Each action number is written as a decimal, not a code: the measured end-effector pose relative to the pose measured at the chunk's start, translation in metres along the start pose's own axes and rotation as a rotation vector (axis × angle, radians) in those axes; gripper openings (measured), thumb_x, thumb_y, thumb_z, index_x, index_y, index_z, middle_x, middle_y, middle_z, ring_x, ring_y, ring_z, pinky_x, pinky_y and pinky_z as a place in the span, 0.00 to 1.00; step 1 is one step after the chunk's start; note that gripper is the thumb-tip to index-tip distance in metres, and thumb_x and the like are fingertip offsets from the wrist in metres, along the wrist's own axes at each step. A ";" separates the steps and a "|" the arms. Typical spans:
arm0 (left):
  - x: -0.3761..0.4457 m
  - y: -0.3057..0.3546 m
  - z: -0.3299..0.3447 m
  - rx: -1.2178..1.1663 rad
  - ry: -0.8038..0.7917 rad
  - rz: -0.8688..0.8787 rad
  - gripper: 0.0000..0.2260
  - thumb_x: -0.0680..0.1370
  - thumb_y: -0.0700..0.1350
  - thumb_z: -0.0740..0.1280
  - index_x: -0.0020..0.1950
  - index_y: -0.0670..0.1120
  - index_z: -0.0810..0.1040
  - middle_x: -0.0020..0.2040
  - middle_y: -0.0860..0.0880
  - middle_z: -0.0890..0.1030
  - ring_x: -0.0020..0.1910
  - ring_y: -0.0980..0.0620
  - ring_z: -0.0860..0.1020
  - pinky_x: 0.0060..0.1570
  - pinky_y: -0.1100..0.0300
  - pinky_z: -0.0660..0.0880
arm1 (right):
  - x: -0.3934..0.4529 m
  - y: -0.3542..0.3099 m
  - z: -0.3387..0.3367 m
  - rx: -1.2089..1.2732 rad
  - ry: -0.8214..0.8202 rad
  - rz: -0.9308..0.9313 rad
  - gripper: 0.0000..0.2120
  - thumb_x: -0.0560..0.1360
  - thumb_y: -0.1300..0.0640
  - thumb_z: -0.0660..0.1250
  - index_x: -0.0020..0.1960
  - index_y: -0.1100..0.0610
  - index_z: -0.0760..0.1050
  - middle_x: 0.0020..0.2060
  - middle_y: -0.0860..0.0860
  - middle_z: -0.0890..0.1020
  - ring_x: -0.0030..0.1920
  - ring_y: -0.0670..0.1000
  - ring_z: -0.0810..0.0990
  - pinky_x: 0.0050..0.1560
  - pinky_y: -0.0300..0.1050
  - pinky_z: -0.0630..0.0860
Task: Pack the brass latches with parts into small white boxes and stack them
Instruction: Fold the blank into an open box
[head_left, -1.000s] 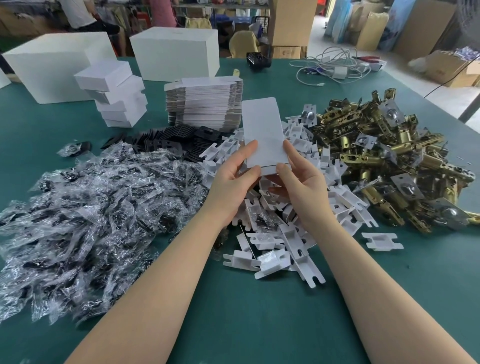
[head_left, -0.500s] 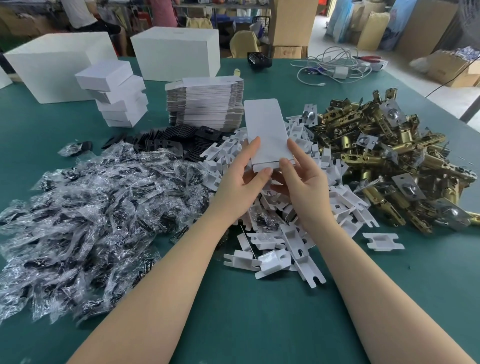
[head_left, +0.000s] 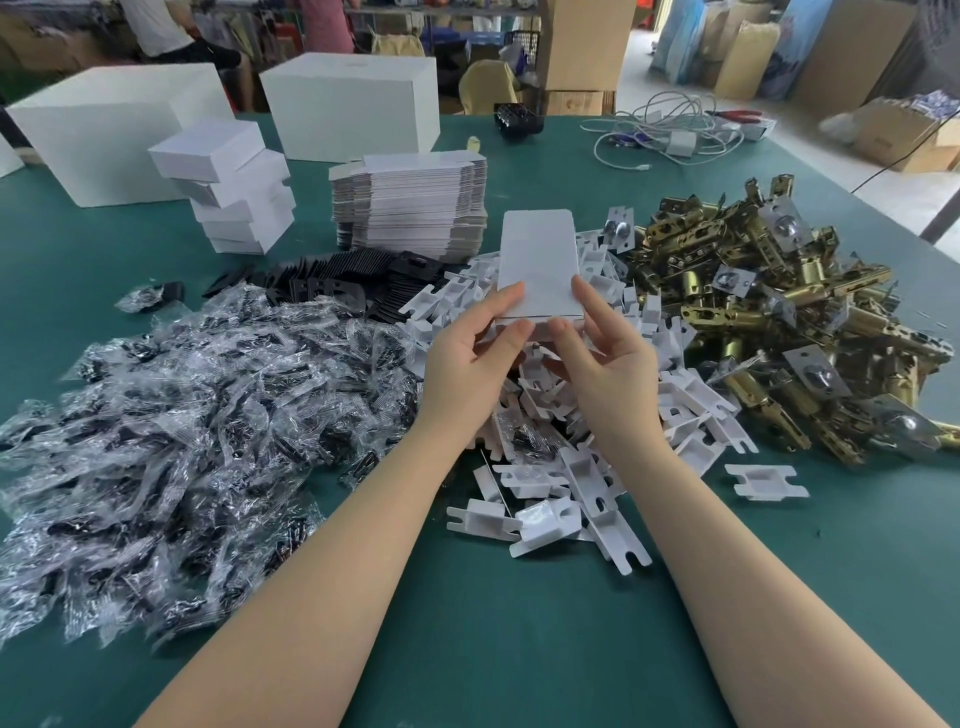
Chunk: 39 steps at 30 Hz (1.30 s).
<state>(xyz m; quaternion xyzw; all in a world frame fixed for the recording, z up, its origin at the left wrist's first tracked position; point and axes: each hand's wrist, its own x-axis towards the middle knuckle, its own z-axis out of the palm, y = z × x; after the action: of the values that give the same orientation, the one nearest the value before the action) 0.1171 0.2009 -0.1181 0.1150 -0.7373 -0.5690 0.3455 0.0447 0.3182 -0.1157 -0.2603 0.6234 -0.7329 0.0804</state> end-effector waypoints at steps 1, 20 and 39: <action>0.001 -0.001 0.000 -0.013 0.024 -0.013 0.12 0.80 0.44 0.68 0.63 0.54 0.79 0.58 0.65 0.77 0.56 0.73 0.75 0.52 0.74 0.73 | 0.000 0.000 0.000 -0.004 0.004 -0.002 0.18 0.78 0.57 0.69 0.61 0.38 0.74 0.56 0.50 0.84 0.49 0.59 0.84 0.45 0.46 0.83; 0.003 -0.002 -0.004 -0.057 -0.042 -0.094 0.35 0.77 0.45 0.72 0.80 0.52 0.59 0.69 0.54 0.73 0.63 0.60 0.76 0.59 0.62 0.77 | 0.002 0.005 -0.004 -0.067 -0.150 0.022 0.30 0.78 0.65 0.64 0.76 0.50 0.61 0.57 0.50 0.81 0.51 0.48 0.84 0.40 0.37 0.77; -0.001 -0.022 0.012 0.082 -0.143 0.028 0.33 0.69 0.42 0.75 0.64 0.59 0.59 0.63 0.44 0.73 0.56 0.45 0.80 0.52 0.43 0.81 | -0.004 0.005 0.004 -0.223 -0.216 -0.039 0.41 0.72 0.51 0.74 0.78 0.49 0.55 0.67 0.50 0.73 0.67 0.52 0.74 0.62 0.56 0.76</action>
<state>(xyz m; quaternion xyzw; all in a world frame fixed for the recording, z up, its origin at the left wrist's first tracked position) 0.1058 0.2033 -0.1396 0.0779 -0.7841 -0.5405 0.2949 0.0486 0.3156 -0.1214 -0.3569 0.6835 -0.6283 0.1034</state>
